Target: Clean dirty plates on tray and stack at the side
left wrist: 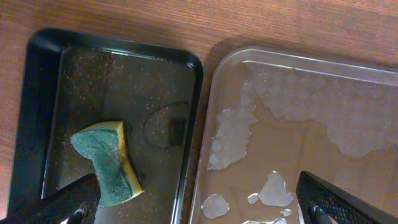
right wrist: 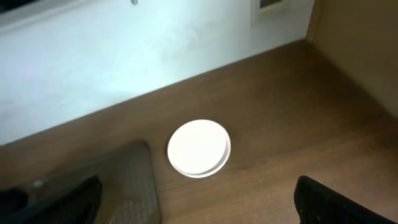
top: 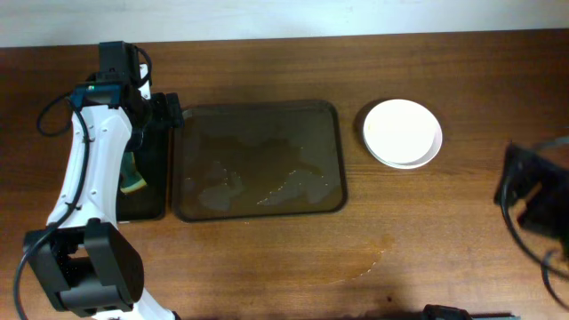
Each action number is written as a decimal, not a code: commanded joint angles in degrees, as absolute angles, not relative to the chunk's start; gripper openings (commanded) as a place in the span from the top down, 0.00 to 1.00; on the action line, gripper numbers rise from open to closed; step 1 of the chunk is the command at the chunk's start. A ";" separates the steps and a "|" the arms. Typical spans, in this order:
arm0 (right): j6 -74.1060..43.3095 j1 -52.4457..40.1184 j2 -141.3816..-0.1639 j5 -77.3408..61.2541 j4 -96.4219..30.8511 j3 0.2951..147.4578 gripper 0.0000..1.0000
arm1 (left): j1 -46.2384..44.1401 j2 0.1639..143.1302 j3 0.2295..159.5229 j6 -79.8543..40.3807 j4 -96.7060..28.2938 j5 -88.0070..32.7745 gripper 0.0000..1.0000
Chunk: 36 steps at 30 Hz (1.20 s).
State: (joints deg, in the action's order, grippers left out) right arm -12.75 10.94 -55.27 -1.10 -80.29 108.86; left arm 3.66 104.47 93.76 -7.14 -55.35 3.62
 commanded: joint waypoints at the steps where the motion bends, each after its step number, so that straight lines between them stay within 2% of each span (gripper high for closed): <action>1: -11.79 11.25 -51.51 2.15 -80.31 108.84 0.02 | 3.79 104.07 94.28 -7.27 -55.35 3.22 0.01; 4: -11.75 11.29 -50.41 3.42 -77.73 106.83 0.02 | 3.79 104.07 94.28 -7.27 -55.35 3.22 0.01; 7: -10.48 11.27 -47.46 2.57 -64.10 93.58 0.01 | 3.79 104.07 94.28 -7.27 -55.35 3.22 0.01; 9: -9.82 11.27 -42.72 0.45 -50.11 79.11 0.02 | 3.79 104.07 94.28 -7.27 -55.35 3.22 0.01; 10: -9.82 11.22 -38.33 -1.67 -39.22 67.64 0.01 | 3.79 104.07 94.28 -7.27 -55.35 3.22 0.01; 14: -9.85 11.05 -24.80 -6.96 -14.85 38.30 0.02 | 3.79 104.07 94.28 -7.27 -55.35 3.22 0.01; 18: -9.82 5.93 -12.10 -3.77 0.08 14.92 0.02 | 3.79 104.07 94.28 -7.27 -55.35 3.22 0.01; 24: -9.85 3.77 -2.00 -0.99 3.31 0.34 0.02 | 3.79 104.07 94.28 -7.27 -55.35 3.22 0.01; 26: -9.87 3.77 -1.15 -1.04 -3.99 0.32 0.02 | 3.79 104.07 94.28 -7.27 -55.35 3.22 0.01; 36: -9.85 3.77 -1.98 -1.02 -4.51 0.32 0.02 | 3.79 104.07 94.28 -7.27 -55.35 3.22 0.01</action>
